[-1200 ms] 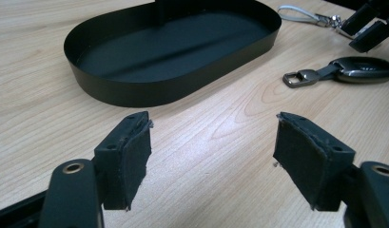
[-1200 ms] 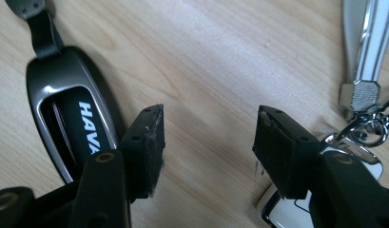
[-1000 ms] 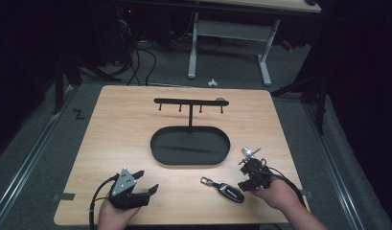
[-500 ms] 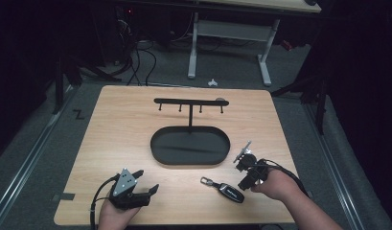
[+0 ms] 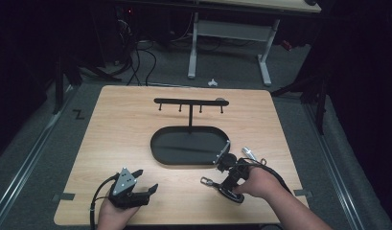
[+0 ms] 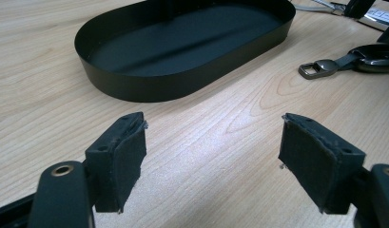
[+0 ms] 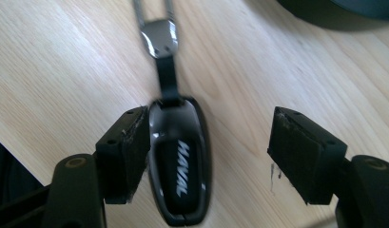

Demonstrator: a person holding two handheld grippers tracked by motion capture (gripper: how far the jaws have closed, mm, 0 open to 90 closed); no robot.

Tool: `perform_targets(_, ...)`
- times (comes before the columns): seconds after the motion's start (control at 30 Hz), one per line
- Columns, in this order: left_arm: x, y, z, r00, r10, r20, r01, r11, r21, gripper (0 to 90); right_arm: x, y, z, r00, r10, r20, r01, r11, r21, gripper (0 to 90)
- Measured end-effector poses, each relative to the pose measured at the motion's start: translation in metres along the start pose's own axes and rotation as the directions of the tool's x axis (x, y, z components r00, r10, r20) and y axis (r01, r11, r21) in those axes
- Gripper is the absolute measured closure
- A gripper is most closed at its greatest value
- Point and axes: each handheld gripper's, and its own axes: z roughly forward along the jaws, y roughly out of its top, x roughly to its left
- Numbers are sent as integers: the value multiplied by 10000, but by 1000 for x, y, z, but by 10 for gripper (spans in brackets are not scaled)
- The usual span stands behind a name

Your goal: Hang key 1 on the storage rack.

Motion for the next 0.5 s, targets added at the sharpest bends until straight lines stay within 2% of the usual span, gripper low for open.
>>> perform_targets(0.03, 0, 0, 0, 10000, 8, -16, -8, 10000, 13, 243, 4, 6, 4, 9997, -233, -57, 233, 9997, 52, 304)
perform_targets(0.33, 0, -1, 0, 9999, 106, -58, -105, 9999, 58, 243, 13, 22, 20, 9966, -792, -235, 796, 9966, 199, 376)
perform_targets(0.5, 1, -1, -1, 9999, 131, -81, -131, 9999, 61, 244, 15, 26, 27, 9955, -869, -367, 884, 9953, 394, 440)
